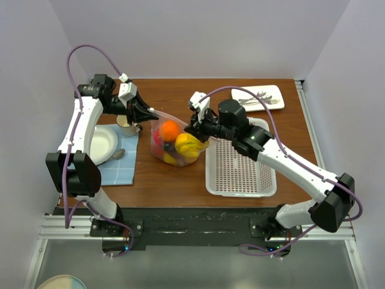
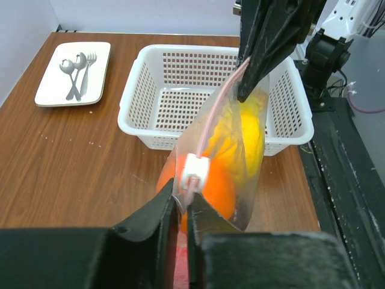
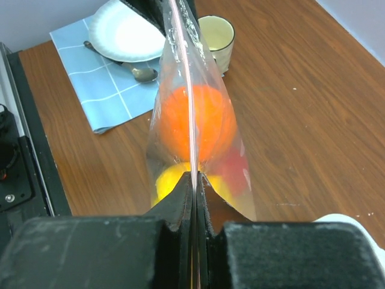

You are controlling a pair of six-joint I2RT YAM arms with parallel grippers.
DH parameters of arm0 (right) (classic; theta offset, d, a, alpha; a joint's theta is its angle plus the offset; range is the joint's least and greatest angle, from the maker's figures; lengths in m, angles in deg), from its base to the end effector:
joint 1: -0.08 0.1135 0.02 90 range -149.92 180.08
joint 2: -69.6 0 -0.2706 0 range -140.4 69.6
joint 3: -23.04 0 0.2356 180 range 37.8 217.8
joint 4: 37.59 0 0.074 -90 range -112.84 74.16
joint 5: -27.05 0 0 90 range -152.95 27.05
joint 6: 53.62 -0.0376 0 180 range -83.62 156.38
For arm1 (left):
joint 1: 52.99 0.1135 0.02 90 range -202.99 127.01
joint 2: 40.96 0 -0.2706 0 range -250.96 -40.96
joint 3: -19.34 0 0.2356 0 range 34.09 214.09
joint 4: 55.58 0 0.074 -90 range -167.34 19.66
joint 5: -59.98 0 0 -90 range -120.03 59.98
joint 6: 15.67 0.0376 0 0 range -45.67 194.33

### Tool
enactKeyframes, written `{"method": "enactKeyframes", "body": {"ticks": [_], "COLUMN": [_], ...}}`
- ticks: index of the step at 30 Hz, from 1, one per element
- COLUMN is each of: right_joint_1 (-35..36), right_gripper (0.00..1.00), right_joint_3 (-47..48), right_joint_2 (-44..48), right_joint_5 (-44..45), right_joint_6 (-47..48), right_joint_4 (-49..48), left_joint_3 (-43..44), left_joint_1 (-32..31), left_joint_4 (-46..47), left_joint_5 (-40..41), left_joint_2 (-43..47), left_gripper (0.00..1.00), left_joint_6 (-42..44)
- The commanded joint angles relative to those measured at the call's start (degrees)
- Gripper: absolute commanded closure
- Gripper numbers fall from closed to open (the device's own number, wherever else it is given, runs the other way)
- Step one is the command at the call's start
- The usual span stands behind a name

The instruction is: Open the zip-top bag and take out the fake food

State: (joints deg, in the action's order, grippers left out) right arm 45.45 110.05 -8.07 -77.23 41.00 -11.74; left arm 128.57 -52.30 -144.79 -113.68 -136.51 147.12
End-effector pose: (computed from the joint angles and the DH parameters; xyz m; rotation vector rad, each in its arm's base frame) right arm 0.2046 0.2204 0.3847 -0.9663 1.6511 0.7188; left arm 0.2950 -0.0338 0.3629 1.2319 1.3428 -1.1612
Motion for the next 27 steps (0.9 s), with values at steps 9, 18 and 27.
{"method": "enactKeyframes", "body": {"ticks": [9,18,27], "right_joint_1": [0.2,2.7,2.8], "right_gripper": [0.5,0.48,0.57], "right_joint_3": [16.8,26.9,26.7], "right_joint_2": [-7.4,-17.3,-18.3], "right_joint_5": [-5.8,-8.9,-8.4], "right_joint_6": [2.2,3.7,4.3], "right_joint_4": [-1.4,2.7,2.5], "left_joint_3": [-8.7,-6.6,-5.2], "left_joint_1": [-0.2,-4.6,-4.6], "left_joint_4": [19.8,18.5,14.2], "left_joint_5": [-13.6,-9.9,-8.5], "left_joint_2": [8.4,6.9,5.3], "left_gripper": [0.95,0.98,0.98], "left_joint_6": [-17.1,-18.6,-14.1]}}
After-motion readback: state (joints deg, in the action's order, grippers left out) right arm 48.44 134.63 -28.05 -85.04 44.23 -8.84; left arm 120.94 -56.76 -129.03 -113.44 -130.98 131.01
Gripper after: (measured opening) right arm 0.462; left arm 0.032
